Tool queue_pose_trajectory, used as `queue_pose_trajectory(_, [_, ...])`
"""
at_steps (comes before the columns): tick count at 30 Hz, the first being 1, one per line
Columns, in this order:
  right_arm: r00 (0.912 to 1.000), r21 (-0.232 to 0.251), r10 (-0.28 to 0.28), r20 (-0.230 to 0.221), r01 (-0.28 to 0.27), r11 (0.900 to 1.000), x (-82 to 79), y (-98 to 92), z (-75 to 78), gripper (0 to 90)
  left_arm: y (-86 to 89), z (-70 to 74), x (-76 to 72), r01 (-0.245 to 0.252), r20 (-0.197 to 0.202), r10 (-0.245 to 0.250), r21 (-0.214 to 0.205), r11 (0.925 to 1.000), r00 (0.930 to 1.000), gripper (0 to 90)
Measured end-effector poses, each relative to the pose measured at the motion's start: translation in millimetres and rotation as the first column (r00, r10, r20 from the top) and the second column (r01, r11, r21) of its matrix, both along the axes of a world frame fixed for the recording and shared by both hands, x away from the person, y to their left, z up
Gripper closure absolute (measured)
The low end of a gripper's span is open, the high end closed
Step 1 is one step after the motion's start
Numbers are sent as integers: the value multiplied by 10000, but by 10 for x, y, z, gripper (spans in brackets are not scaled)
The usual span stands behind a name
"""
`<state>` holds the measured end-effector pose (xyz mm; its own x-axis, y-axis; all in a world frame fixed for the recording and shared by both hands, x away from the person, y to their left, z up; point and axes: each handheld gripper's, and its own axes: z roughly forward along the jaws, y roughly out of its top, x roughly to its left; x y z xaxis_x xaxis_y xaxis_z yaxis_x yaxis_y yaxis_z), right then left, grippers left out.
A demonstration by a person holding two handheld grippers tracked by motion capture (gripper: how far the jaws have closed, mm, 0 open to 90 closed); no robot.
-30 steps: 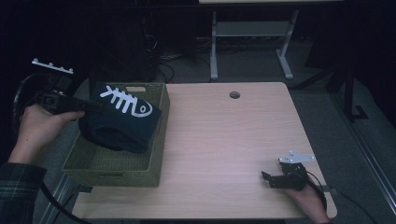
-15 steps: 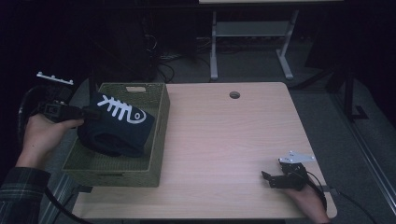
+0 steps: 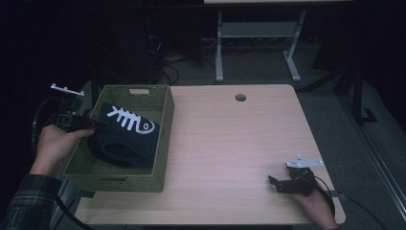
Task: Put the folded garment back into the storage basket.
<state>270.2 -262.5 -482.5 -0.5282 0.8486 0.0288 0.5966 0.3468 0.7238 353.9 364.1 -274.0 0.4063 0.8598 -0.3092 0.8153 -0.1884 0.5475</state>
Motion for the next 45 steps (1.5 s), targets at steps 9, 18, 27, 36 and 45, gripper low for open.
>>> queue_pose_trajectory(9, [10000, -2, 1, 5, -1, 10000, 0, 0, 0, 127, 78, -174, 41, -198, -286, 195, -126, 9997, 9994, 790])
queue_pose_trajectory(18, [10000, 0, -7, 0, 7, 10000, 0, 0, 0, 129, 165, -334, 74, -334, -452, 323, -245, 9991, 9985, 790])
queue_pose_trajectory(27, [10000, -4, -8, 4, 8, 10000, 0, -1, 1, 130, 188, -534, 170, -209, -682, 191, -270, 9994, 9975, 788])
queue_pose_trajectory(36, [10000, -6, -5, 9, 5, 10000, 0, -2, 0, 130, 247, -727, 248, -404, -746, 446, 566, 9976, 9962, 769])
queue_pose_trajectory(45, [10000, -5, -7, 7, 7, 10000, 0, -2, 0, 130, 266, -870, 268, -676, -798, 793, 1404, 9878, 9937, 738])
